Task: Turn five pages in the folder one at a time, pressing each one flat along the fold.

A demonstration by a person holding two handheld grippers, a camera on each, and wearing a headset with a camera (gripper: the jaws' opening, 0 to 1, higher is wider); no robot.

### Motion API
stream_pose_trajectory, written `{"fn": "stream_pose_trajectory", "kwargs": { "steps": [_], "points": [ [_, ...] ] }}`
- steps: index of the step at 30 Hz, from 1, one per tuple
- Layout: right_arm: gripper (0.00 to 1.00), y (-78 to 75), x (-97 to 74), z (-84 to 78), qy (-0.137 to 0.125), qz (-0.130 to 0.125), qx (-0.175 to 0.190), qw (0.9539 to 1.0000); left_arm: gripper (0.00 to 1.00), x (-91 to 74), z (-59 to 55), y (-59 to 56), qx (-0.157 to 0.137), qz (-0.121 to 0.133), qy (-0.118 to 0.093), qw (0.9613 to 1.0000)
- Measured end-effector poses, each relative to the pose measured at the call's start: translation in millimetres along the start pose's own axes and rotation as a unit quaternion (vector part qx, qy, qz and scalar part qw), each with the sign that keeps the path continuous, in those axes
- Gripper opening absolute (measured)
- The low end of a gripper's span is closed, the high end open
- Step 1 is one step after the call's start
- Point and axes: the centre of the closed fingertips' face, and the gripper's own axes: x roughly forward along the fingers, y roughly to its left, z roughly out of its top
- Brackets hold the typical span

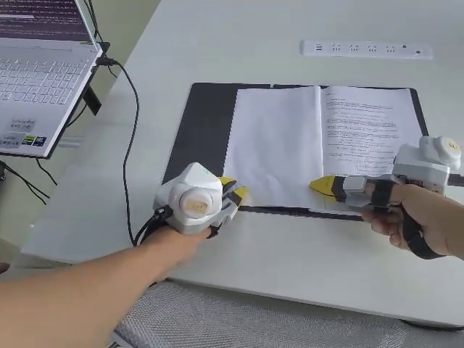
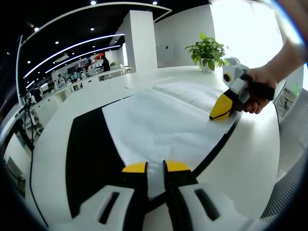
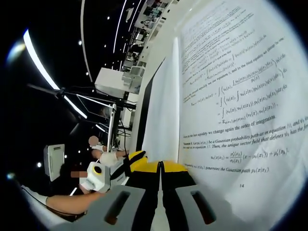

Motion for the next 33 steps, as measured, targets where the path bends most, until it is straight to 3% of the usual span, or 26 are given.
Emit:
{"fn": "stream_pose_trajectory", "kwargs": {
  "steps": [21,29,33],
  "points": [
    [0.00,-0.9,-9.7,-34.8,0.037,0.017,0.014,0.9991,0.11,0.2,-0.1,0.1,0.002,0.001,0.003,1.0000],
    [0.00,2.0,-16.2,-52.2,0.049,0.012,-0.003,0.9987,0.11,0.2,-0.6,0.7,0.003,-0.001,0.010,0.9999],
    [0.00,7.9,-27.1,-56.0,0.043,0.001,-0.034,0.9985,0.11,-0.7,0.6,1.4,-0.012,0.002,0.024,0.9996]
  ]
}}
